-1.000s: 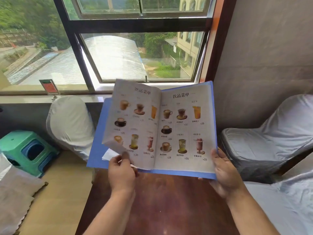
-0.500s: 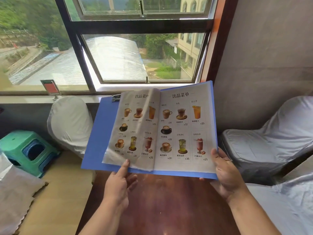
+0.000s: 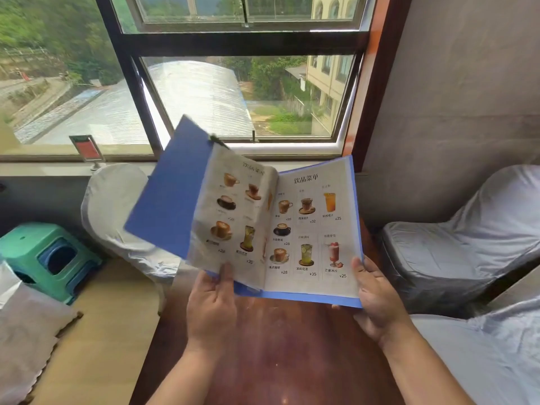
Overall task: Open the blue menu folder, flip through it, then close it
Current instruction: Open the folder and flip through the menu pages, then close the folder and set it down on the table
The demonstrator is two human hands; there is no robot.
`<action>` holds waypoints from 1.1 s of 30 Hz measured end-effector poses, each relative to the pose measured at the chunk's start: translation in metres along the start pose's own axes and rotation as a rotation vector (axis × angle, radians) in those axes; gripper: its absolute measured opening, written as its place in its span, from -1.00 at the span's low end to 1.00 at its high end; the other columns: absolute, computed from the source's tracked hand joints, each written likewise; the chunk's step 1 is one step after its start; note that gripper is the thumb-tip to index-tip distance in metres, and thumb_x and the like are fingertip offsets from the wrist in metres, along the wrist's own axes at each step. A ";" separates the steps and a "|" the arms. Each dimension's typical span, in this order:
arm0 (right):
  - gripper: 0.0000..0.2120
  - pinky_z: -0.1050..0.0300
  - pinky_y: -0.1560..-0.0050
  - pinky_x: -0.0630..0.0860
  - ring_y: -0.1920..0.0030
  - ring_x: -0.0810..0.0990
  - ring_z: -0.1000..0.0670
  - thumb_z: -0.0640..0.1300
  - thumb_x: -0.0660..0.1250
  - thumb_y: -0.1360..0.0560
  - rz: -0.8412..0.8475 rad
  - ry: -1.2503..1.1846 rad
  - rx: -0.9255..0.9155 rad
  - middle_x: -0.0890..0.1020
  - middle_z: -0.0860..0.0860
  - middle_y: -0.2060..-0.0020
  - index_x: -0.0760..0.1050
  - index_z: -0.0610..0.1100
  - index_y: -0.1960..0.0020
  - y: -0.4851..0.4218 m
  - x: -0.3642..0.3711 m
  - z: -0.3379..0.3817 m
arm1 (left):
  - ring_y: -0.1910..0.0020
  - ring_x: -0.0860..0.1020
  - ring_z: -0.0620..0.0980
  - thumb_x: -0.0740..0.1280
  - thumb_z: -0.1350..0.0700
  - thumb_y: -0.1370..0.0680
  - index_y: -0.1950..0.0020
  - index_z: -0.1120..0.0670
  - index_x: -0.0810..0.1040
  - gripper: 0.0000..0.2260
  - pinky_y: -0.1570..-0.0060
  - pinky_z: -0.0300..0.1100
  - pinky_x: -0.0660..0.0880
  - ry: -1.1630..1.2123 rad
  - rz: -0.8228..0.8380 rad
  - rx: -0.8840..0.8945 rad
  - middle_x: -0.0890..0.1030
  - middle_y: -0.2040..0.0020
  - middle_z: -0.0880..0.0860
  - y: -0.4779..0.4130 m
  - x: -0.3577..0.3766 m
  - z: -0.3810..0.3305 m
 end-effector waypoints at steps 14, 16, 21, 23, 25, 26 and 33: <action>-0.47 -0.11 -0.22 0.67 -0.39 0.62 -0.21 0.24 0.11 -0.70 0.160 0.037 0.001 0.64 -0.18 -0.41 0.54 -0.02 -0.48 0.004 0.023 0.015 | -0.01 0.75 0.03 0.46 0.11 -0.61 -0.15 -0.02 0.59 -0.85 -0.06 0.22 0.67 0.169 0.170 -0.152 0.76 -0.09 0.03 -0.011 0.027 -0.003; -0.61 -0.08 -0.17 0.70 -0.35 0.66 -0.20 0.08 0.22 -0.69 0.139 0.086 -0.047 0.67 -0.18 -0.37 0.61 -0.04 -0.41 0.003 0.022 0.022 | 0.01 0.75 -0.01 0.45 0.12 -0.62 -0.12 -0.03 0.57 -0.88 -0.05 0.20 0.68 0.147 0.140 -0.144 0.75 -0.07 0.01 -0.010 0.026 -0.007; -0.70 0.03 -0.09 0.70 -0.27 0.71 -0.18 -0.17 0.23 -0.70 0.082 0.139 -0.118 0.73 -0.17 -0.28 0.66 -0.09 -0.34 -0.002 0.016 0.027 | 0.02 0.75 -0.02 0.44 0.13 -0.61 -0.15 0.03 0.55 -0.85 0.03 0.06 0.70 0.150 0.124 -0.127 0.74 -0.08 0.04 -0.007 0.029 -0.011; -0.71 0.04 -0.08 0.71 -0.25 0.72 -0.17 -0.17 0.23 -0.71 0.070 0.155 -0.119 0.74 -0.15 -0.27 0.66 -0.09 -0.33 -0.003 0.010 0.024 | 0.04 0.75 -0.05 0.45 0.12 -0.61 -0.15 0.02 0.55 -0.85 0.09 -0.04 0.72 0.150 0.145 -0.120 0.75 -0.08 0.03 -0.008 0.031 -0.010; -0.73 0.07 -0.03 0.72 -0.20 0.75 -0.15 -0.20 0.24 -0.72 0.015 0.215 -0.112 0.76 -0.14 -0.22 0.69 -0.08 -0.28 -0.004 -0.002 0.017 | 0.02 0.76 -0.02 0.48 0.09 -0.59 -0.17 0.03 0.55 -0.81 0.04 0.03 0.71 0.158 0.193 -0.168 0.75 -0.10 0.05 -0.007 0.035 0.000; -0.74 0.09 0.00 0.72 -0.17 0.76 -0.15 -0.23 0.25 -0.72 -0.024 0.258 -0.103 0.78 -0.14 -0.19 0.70 -0.09 -0.24 -0.004 -0.010 0.011 | 0.01 0.76 0.01 0.50 0.06 -0.57 -0.17 0.02 0.56 -0.78 -0.01 0.09 0.70 0.142 0.223 -0.204 0.75 -0.10 0.05 -0.005 0.037 0.010; -0.91 -0.17 0.05 0.74 0.07 0.78 -0.22 -0.31 0.37 -0.64 -0.097 0.833 0.205 0.77 -0.27 0.03 0.64 -0.19 -0.04 0.037 -0.110 -0.117 | 0.15 0.66 -0.19 0.55 -0.08 -0.48 0.06 -0.07 0.53 -0.77 0.21 -0.13 0.54 -0.503 0.503 -0.393 0.72 0.07 -0.10 0.066 0.037 0.156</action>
Point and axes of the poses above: each hand's wrist, its own y-axis away from the middle knuckle, its own x-axis out of the palm, z = x × y, the point moved 9 cm from there along -y, towards the middle knuckle
